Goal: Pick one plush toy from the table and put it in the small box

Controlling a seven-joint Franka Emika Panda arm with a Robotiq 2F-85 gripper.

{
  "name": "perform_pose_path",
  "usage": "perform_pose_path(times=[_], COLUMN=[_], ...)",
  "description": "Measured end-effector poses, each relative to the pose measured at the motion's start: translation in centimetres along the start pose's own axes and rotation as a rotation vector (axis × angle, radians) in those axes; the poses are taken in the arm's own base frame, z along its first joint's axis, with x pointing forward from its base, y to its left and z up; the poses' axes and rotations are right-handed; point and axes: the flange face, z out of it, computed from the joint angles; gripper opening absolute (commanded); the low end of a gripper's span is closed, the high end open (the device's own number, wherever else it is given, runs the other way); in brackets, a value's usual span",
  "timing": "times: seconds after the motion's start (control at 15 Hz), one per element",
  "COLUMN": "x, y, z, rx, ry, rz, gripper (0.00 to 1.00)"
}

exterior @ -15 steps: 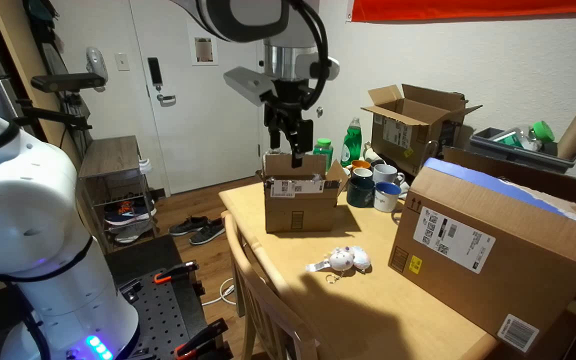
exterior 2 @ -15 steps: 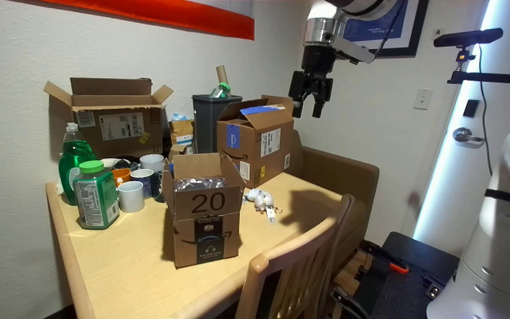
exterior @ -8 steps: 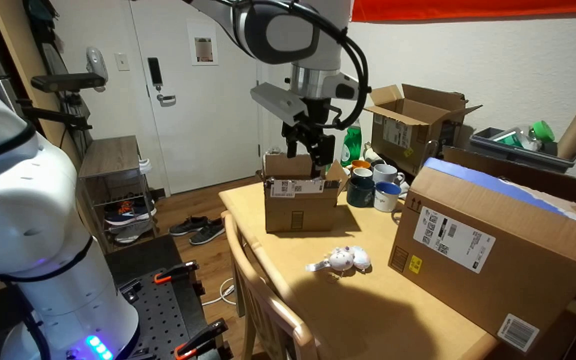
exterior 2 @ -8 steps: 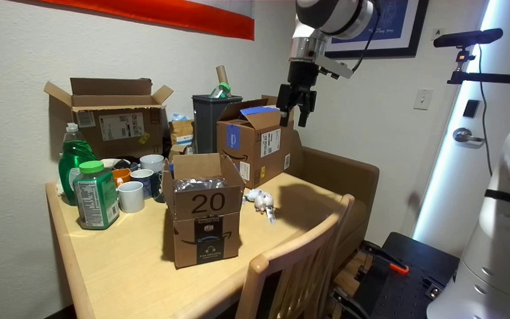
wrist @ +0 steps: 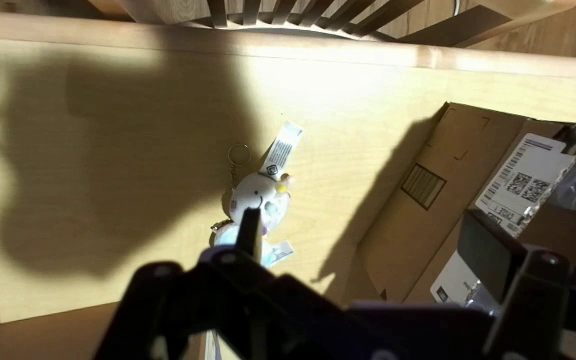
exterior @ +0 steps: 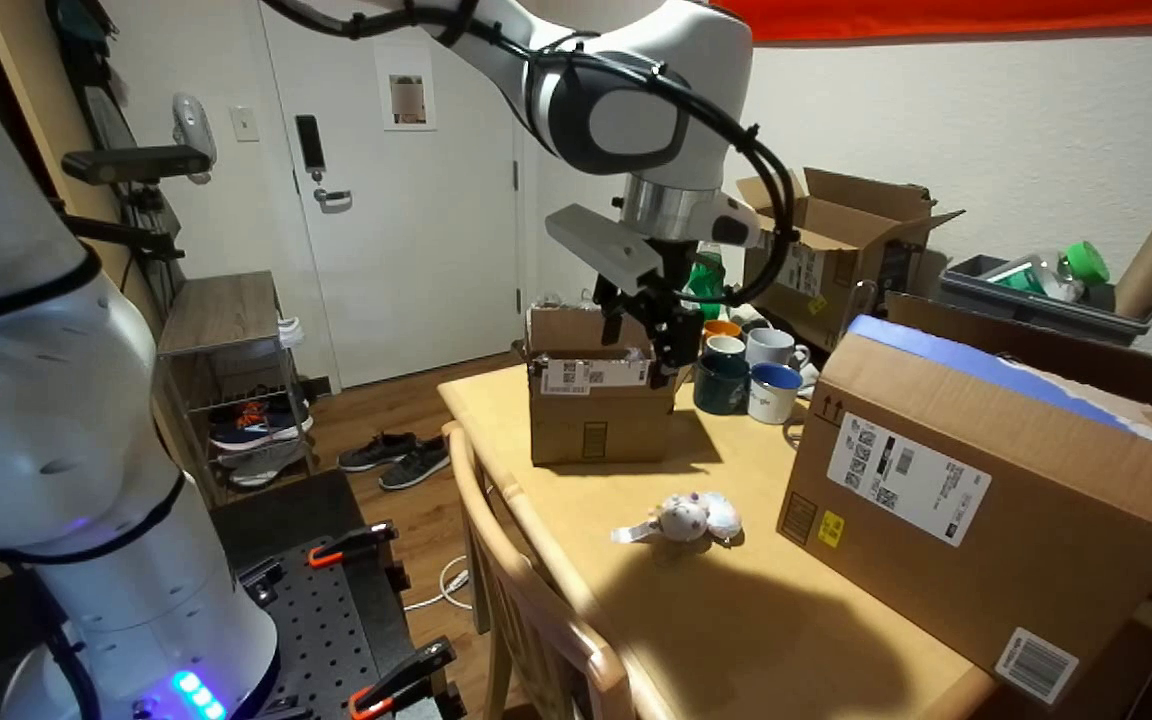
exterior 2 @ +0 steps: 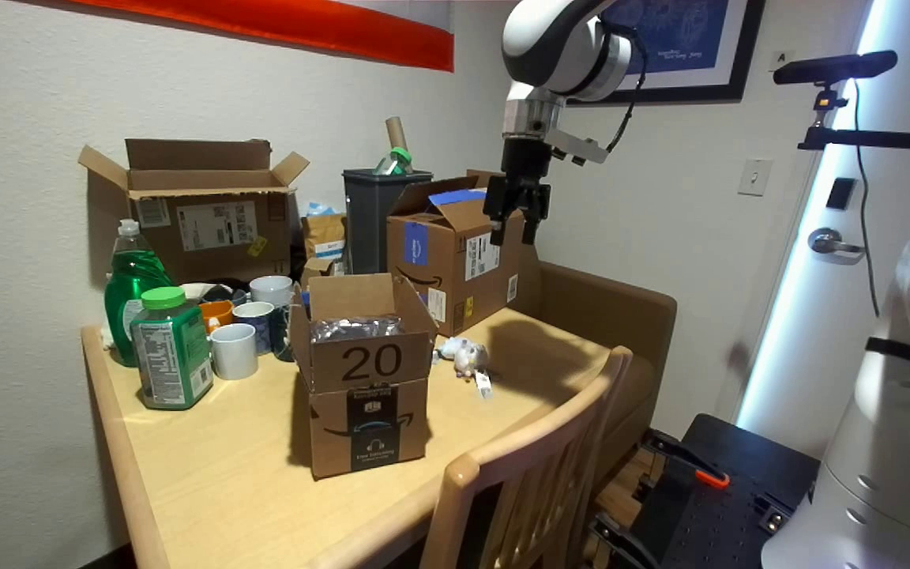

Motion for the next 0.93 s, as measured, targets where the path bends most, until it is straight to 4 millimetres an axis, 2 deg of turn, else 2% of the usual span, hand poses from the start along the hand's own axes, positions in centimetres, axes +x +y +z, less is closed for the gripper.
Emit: perform_pose_path(times=[0.33,0.93], x=[1.2,3.5], y=[1.3,0.5], z=[2.6,7.2], rx=[-0.003,-0.008], ry=[-0.041,-0.116], rz=[0.007,-0.014], gripper=[1.0,1.0])
